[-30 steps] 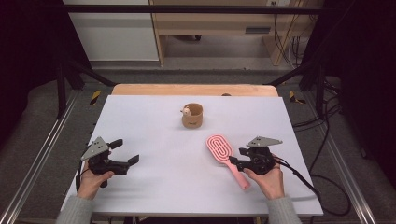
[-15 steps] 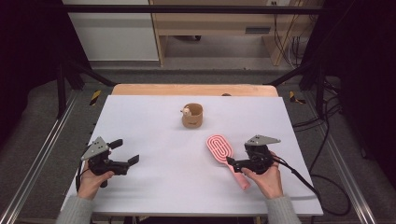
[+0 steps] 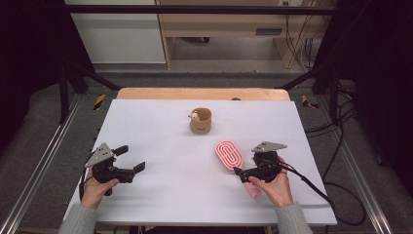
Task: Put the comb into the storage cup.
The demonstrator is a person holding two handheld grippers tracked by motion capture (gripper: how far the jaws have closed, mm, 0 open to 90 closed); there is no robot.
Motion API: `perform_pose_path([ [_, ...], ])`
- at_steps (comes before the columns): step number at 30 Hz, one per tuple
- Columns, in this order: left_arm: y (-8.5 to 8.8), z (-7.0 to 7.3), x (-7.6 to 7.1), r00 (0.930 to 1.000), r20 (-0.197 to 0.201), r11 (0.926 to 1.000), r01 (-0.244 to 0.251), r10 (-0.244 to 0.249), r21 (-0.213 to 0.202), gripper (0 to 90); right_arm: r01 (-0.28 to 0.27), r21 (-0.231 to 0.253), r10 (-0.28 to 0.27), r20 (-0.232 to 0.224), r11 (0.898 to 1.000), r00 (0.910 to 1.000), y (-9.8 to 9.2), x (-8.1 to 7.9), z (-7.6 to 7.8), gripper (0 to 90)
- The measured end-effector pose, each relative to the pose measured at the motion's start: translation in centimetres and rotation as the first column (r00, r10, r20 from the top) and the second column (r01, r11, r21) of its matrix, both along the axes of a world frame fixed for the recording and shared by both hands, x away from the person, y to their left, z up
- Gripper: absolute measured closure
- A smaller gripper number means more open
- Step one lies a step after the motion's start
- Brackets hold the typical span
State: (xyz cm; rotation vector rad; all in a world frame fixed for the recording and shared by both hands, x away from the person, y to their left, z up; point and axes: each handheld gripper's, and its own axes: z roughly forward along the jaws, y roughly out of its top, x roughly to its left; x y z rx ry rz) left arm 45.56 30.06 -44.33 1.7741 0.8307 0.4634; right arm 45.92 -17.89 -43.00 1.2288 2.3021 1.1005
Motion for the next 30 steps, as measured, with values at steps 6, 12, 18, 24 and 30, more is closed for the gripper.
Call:
perform_pose_path([
  [6, 0.0, 0.0, 0.0, 1.0000, 0.000, 1.0000, 0.000, 0.000, 0.000, 1.9, -0.017, -0.013, 0.017, -0.016, 1.000, 0.9997, 0.4, 0.1, -0.4, 0.3],
  [12, 0.0, 0.0, 0.0, 1.0000, 0.000, 1.0000, 0.000, 0.000, 0.001, 1.9, -0.017, -0.033, 0.016, -0.039, 0.999, 0.9991, 0.8, 0.2, -0.9, 0.4],
  [18, 0.0, 0.0, 0.0, 1.0000, -0.001, 1.0000, 0.000, 0.000, 0.001, 1.9, -0.021, -0.065, 0.016, -0.065, 0.998, 0.9978, 1.1, 0.4, -1.5, 1.8],
  [24, 0.0, 0.0, 0.0, 1.0000, -0.001, 1.0000, 0.001, -0.001, 0.001, 1.9, -0.016, -0.084, 0.008, -0.092, 0.996, 0.9957, 1.3, 0.5, -2.0, 5.6],
  [30, 0.0, 0.0, 0.0, 1.0000, 0.000, 1.0000, 0.001, -0.001, 0.000, 1.9, -0.033, -0.105, 0.019, -0.127, 0.994, 0.9917, 1.6, 0.6, -2.5, 12.8],
])
